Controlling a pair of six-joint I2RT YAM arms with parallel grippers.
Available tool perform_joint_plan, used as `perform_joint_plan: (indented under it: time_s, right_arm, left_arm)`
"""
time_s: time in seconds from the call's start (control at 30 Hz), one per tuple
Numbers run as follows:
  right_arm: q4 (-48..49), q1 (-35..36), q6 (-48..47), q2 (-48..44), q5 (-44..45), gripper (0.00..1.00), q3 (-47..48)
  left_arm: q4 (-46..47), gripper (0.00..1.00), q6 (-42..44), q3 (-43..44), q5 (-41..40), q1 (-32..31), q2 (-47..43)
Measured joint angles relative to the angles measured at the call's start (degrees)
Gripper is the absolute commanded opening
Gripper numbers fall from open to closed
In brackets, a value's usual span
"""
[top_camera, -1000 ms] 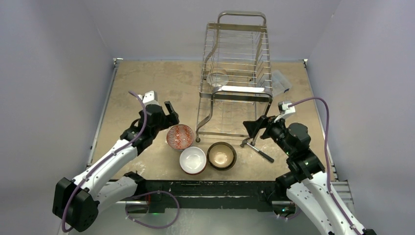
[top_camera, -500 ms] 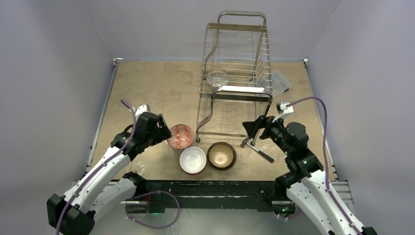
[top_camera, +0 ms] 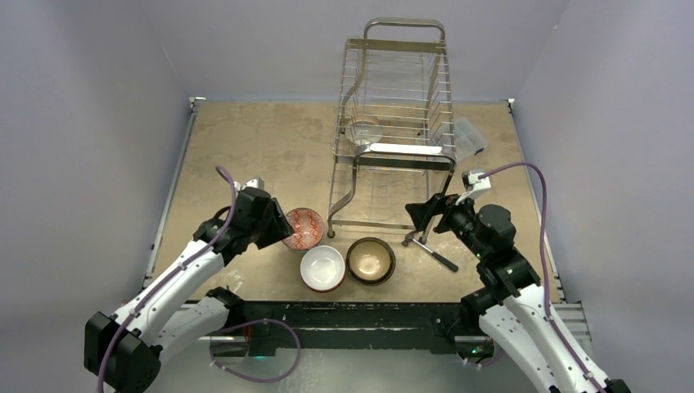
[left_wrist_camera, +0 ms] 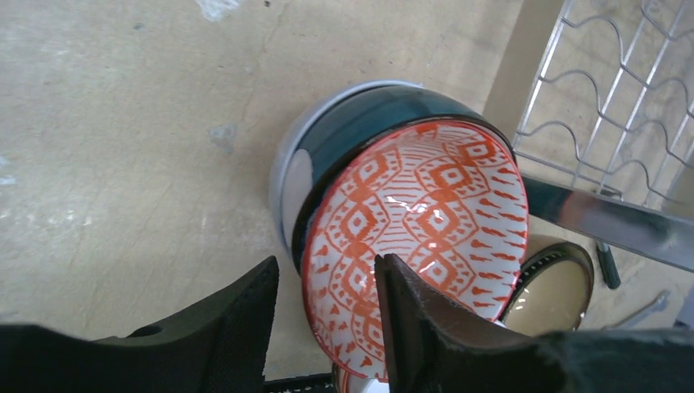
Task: Load the bowls into the dish rack
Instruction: Pick up the bowl from the center of the board.
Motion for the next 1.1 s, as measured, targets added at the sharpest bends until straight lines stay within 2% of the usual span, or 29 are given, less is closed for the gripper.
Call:
perform_joint_plan:
  time_s: [0.13,0.37,0.47,0.8,1.1]
  right_arm:
    - [0.1,0.0,0.0,0.0,0.0,0.93,-0.2]
    - [0.2,0.0,0.0,0.0,0.0,0.93,-0.3]
    - [0.2,0.0,0.0,0.0,0.0,0.93,-0.3]
    - [0.8,0.0,0.2,0.0,0.0,0.94,-0.8]
    - [-1.5,0.0,1.8,-3.0,0.7,0.96,-0.8]
  left_arm:
    - [1.9,0.35,0.5,-0.1,3.3,0.0,0.7]
    - [2.8,0.08,2.6,-0.5,5.9,0.2,0.8]
    - [3.2,0.0,2.9,-1.2,6.0,0.3,1.0]
    - [3.4,0.0,5.5,-0.7,5.8,0.3,0.9]
    - [3.5,0.0,7.0,1.6,1.5,0.3,-1.2]
